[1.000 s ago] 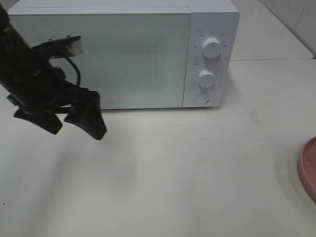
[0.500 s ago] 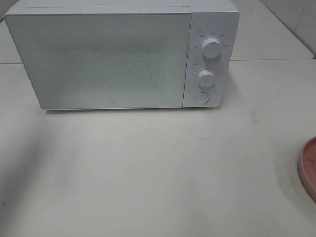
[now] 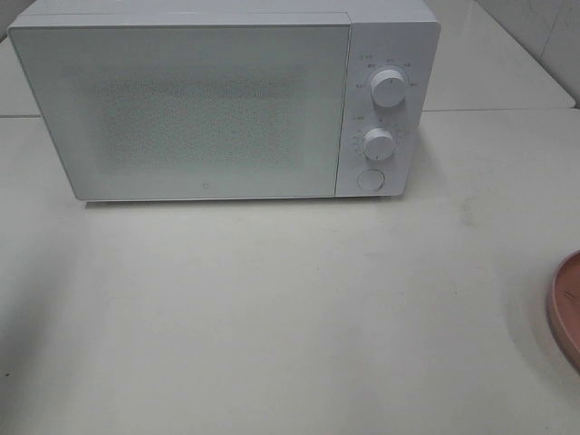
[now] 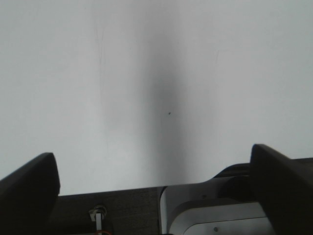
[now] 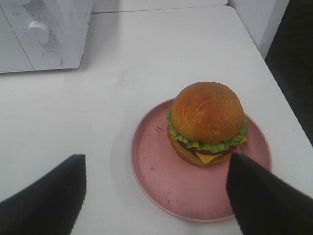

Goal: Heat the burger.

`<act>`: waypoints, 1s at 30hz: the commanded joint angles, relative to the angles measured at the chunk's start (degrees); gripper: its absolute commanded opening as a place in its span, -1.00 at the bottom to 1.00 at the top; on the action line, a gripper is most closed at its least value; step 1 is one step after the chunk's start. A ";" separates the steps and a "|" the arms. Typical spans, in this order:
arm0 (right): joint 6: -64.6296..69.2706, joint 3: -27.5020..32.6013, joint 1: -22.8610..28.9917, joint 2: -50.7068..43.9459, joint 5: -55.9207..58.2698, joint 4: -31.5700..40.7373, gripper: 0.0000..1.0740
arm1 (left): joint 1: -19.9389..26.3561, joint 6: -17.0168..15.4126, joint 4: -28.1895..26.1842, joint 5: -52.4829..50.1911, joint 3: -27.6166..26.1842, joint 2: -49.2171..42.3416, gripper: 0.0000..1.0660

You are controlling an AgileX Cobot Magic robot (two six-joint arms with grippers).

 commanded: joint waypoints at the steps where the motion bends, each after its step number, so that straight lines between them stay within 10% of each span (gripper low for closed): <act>1: -0.17 0.06 -0.46 -1.55 -0.34 -0.06 0.42 | 0.17 -0.69 2.41 0.69 6.19 -8.65 0.89; 18: -0.17 0.06 -0.46 -1.55 -0.34 -0.06 0.42 | 0.17 -0.69 3.84 -10.03 24.35 -35.98 0.89; 30: -0.17 0.06 -0.46 -1.55 -0.34 -0.06 0.42 | 0.17 -2.86 3.44 -10.14 25.67 -46.24 0.89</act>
